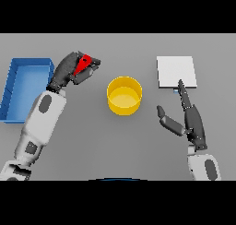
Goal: Pick up the red beaker and tilt it to pour out 1 green nut into yellow bowl. Pick up the yellow bowl and place it on the metallic measuring scale.
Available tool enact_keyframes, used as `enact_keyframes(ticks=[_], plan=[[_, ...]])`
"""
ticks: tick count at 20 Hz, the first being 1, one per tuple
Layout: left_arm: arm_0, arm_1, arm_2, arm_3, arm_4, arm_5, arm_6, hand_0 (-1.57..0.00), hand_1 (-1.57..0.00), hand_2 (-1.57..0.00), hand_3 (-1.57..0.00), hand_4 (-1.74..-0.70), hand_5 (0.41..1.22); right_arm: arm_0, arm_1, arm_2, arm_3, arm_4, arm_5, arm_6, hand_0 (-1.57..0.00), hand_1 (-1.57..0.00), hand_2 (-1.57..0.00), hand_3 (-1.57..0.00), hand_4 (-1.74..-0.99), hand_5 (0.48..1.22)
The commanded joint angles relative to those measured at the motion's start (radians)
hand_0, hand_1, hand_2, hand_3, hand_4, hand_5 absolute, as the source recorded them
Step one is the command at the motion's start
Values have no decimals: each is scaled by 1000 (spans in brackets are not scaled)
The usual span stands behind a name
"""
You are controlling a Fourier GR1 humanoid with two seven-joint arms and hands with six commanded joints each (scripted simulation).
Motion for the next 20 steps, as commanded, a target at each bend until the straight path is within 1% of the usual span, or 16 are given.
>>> enact_keyframes(ticks=[1, 3, 5, 6, 7, 8, 11, 12, 13, 14, 15, 18, 19, 20], plan=[[-14, 13, -32, -10, -39, -10, 32, -1568, -1568, -1568, -1567, -1737, 1125, 0, 1, 1, -2, -4, 4, 11, 1, 1, 1, 1, -1186, 660], [-57, 37, -81, 2, -109, -32, 58, -1569, -1569, -1569, -1569, -1739, 1129, 19, 6, 15, -15, 4, 9, 16, 1, 1, 1, 1, -1178, 663], [-86, 59, -137, 3, -173, -63, 61, -1570, -1570, -1570, -1569, -1740, 1139, 18, -4, 5, -14, -6, 15, 15, 1, 1, 1, 1, -1178, 667], [-107, 62, -169, 8, -213, -74, 85, -1570, -1570, -1570, -1570, -1740, 1147, 20, 3, 4, -15, -18, 19, 13, 1, 1, 1, 1, -1182, 668], [-113, 68, -206, 4, -253, -82, 84, -1570, -1570, -1570, -1570, -1740, 1162, 19, 1, 0, -18, -28, 24, 24, 1, 1, 1, 1, -1181, 669], [-130, 86, -241, 8, -304, -91, 96, -1570, -1570, -1570, -1570, -1740, 1174, 16, 5, 7, -17, -14, 18, 21, 1, 1, 1, 1, -1183, 671], [-198, 86, -326, 43, -405, -148, 125, -1571, -1571, -1571, -1571, -1741, 1197, 12, 10, 6, -13, -22, 22, 27, 1, 1, 1, 1, -1187, 676], [-221, 83, -358, 67, -443, -171, 138, -1571, -1571, -1571, -1571, -1689, 1202, 15, 17, 12, -9, -14, 17, 33, 1, 1, 1, 1, -1191, 675], [-237, 90, -382, 76, -470, -191, 130, -1571, -1571, -1571, -1492, -1698, 1205, 23, 17, 7, -16, -25, 19, 25, 1, 1, 1, 1, -1190, 675], [-254, 99, -411, 83, -502, -207, 116, -1571, -1571, -1571, -1436, -1705, 1209, 23, 15, 3, -20, -31, 20, 32, 1, 1, 1, 1, -1191, 675], [-268, 114, -434, 90, -524, -229, 87, -1571, -1571, -1571, -1383, -1710, 1211, 38, 15, 0, -32, -41, 24, 28, 1, 1, 1, 1, -1195, 671], [-342, 107, -503, 139, -601, -281, 65, -1571, -1571, -1571, -1332, -1718, 1216, 41, 28, -6, -26, -67, 31, 46, 1, 1, 1, 1, -1202, 651], [-361, 107, -520, 154, -620, -287, 40, -1571, -1571, -1571, -1295, -1719, 1217, 32, 32, -9, -19, -68, 27, 51, 1, 1, 1, 1, -1206, 639], [-378, 103, -541, 164, -638, -295, 16, -1571, -1571, -1571, -1350, -1721, 1218, 24, 35, -10, -21, -74, 27, 54, 1, 1, 1, 1, -1212, 631]])
